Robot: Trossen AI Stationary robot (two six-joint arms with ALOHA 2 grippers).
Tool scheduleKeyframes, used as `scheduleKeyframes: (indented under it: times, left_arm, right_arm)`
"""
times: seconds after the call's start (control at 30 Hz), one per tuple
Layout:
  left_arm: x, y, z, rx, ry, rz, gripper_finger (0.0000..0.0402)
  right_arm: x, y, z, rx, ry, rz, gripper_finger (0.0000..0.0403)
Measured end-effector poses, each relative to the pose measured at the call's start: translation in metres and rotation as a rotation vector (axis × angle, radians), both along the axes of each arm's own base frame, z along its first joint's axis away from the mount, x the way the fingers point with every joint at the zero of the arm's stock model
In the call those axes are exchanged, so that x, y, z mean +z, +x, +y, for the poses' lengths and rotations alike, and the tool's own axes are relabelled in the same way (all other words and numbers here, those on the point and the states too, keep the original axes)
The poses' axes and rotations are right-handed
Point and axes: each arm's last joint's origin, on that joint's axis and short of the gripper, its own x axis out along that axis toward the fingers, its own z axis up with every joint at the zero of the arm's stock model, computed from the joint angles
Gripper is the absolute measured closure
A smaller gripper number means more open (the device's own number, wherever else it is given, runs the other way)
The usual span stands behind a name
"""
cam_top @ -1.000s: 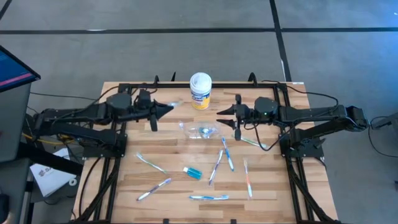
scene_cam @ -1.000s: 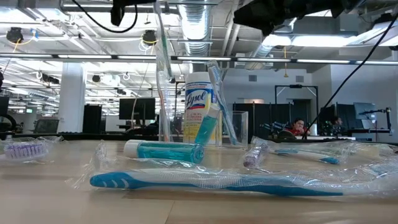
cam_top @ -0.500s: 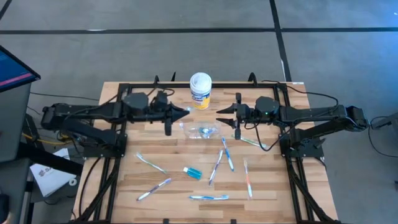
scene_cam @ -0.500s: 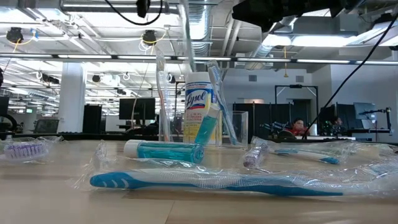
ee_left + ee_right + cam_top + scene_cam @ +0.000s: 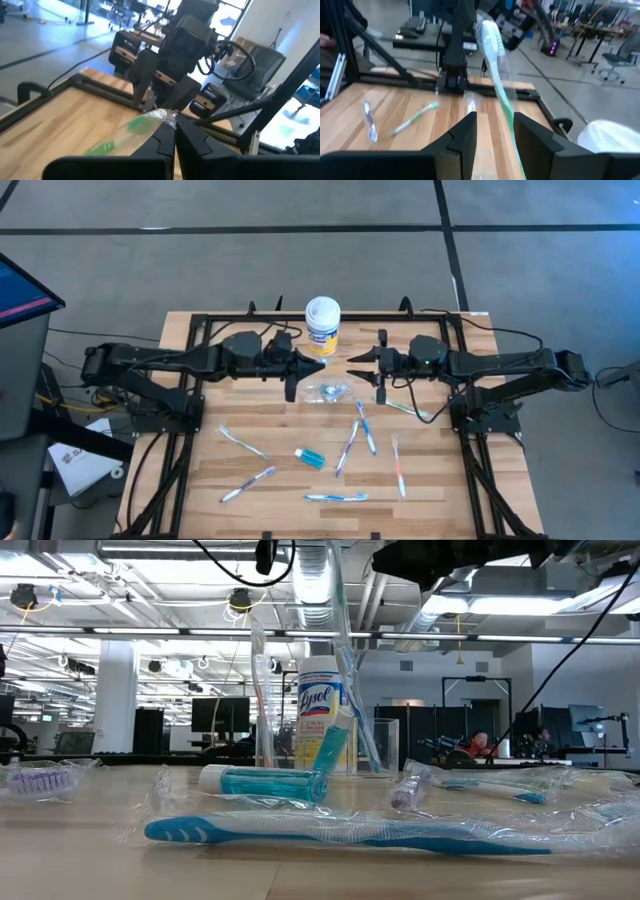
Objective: Pick & Place toothbrushing station
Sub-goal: Put the top green toothbrush into the transparent organizer
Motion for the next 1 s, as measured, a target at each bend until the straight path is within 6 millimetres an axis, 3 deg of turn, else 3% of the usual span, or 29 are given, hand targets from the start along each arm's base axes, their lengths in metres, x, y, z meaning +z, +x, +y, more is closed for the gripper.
scheduleKeyframes:
  times: [0.47,1.0]
  left_arm:
    - [-0.009,0.013,-0.001,-0.043,-0.006,-0.007,0.0401]
    - [-0.009,0.016,-0.001,-0.046,-0.001,-0.029,0.0401]
  right_arm:
    - [-0.011,0.019,-0.002,0.006,-0.057,-0.024,0.0284]
    - [-0.007,0.02,-0.001,0.009,-0.081,-0.071,0.0284]
